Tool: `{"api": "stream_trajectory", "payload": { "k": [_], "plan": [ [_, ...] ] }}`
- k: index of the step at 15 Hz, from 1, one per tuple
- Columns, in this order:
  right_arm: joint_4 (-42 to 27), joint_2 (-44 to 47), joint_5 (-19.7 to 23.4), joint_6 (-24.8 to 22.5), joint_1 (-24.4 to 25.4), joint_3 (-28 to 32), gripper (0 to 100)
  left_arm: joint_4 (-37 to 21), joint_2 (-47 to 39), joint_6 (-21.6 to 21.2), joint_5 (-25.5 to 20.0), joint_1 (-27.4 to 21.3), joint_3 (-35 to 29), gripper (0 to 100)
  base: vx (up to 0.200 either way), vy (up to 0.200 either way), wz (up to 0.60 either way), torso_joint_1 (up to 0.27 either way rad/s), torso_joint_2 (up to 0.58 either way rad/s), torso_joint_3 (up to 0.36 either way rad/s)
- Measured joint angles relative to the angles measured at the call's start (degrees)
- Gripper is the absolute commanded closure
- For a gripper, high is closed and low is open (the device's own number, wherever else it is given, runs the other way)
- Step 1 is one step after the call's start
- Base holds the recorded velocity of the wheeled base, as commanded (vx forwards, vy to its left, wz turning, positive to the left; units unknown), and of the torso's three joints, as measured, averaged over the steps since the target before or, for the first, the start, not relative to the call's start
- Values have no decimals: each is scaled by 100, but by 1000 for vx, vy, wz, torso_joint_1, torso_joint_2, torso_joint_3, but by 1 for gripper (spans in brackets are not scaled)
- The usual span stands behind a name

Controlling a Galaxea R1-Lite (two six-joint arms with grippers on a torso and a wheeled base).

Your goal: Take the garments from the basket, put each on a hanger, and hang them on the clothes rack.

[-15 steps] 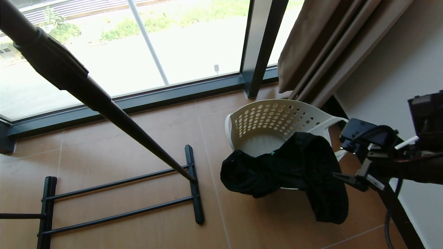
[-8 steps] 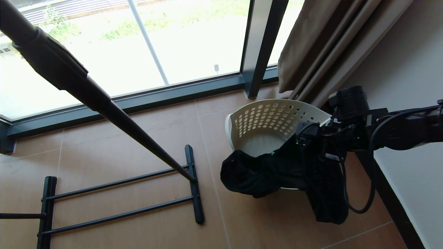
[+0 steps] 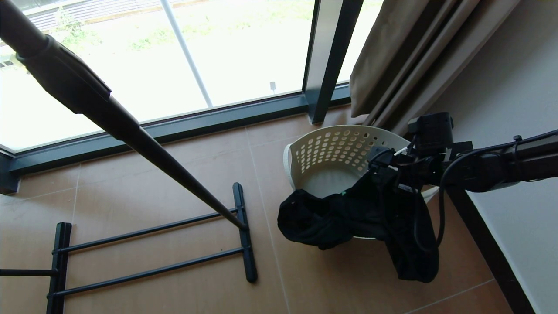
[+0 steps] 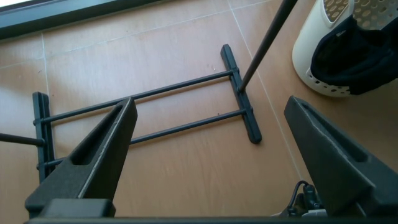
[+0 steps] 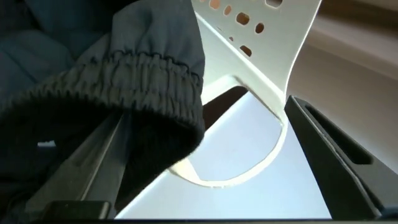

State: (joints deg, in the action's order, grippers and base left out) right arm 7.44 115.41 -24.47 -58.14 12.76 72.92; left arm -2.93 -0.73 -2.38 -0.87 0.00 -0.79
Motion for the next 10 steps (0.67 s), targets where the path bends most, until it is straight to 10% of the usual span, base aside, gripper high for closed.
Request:
{"api": "stream_trajectory", "payload": {
  "k": [1,2,10],
  "plan": [
    [115,72,2,2,-10,11,0,-2,0,2,0,0,0,0,0,0,0,0,0,0],
    [129,129,2,6,-12,12,100,-5,0,2,5,0,0,0,0,0,0,0,0,0],
    [165,-690,479,148,27,-928,100,2,0,-11,0,0,2,0,0,0,0,0,0,0]
  ]
}}
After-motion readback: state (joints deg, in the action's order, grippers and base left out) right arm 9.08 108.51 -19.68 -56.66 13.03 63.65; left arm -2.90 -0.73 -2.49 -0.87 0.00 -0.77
